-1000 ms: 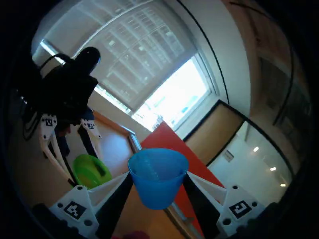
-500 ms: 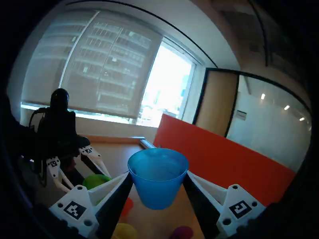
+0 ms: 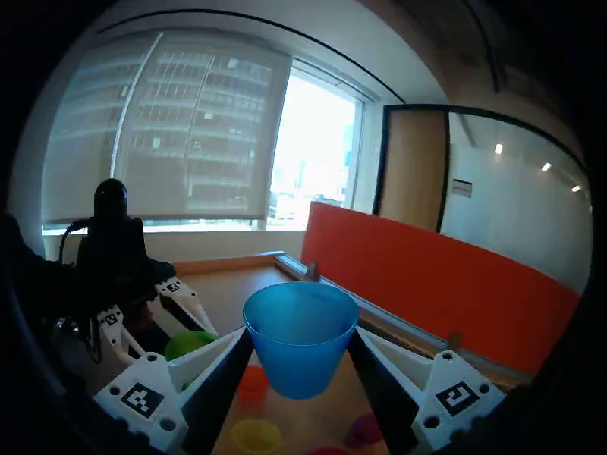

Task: Pour water

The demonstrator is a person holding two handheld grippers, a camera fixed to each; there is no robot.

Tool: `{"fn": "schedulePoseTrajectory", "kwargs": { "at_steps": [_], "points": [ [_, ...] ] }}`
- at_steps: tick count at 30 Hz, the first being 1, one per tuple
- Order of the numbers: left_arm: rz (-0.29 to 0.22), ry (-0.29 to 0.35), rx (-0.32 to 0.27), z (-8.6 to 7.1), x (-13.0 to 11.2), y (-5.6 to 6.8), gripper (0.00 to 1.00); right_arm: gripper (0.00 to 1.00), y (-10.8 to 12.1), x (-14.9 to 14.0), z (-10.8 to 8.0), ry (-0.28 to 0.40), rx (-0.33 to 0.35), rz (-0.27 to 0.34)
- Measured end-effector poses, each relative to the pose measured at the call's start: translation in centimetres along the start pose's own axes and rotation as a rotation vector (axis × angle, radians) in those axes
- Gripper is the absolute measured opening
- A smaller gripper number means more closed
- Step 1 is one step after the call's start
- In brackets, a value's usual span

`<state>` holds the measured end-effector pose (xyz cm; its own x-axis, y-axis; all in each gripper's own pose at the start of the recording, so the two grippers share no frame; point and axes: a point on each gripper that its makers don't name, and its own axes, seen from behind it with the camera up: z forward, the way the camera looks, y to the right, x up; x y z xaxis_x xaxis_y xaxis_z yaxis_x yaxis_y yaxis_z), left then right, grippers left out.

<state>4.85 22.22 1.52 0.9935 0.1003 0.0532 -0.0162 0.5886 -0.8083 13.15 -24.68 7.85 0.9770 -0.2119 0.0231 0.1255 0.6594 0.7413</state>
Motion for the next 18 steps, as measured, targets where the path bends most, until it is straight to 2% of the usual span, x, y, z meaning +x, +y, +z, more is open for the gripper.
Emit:
{"fn": "schedulePoseTrajectory", "kwargs": {
  "at_steps": [5, 18],
  "points": [
    [0.005, -0.045, -0.004, 0.0, -0.7, -0.3, 0.86, 0.88, 0.4, -1.0, -0.6, -0.021, 0.007, 0.021],
    [0.039, -0.175, 0.005, 0.0, -2.8, -1.2, 0.86, 0.88, 1.0, -3.9, -2.3, -0.096, 0.019, 0.014]
  ]
}}
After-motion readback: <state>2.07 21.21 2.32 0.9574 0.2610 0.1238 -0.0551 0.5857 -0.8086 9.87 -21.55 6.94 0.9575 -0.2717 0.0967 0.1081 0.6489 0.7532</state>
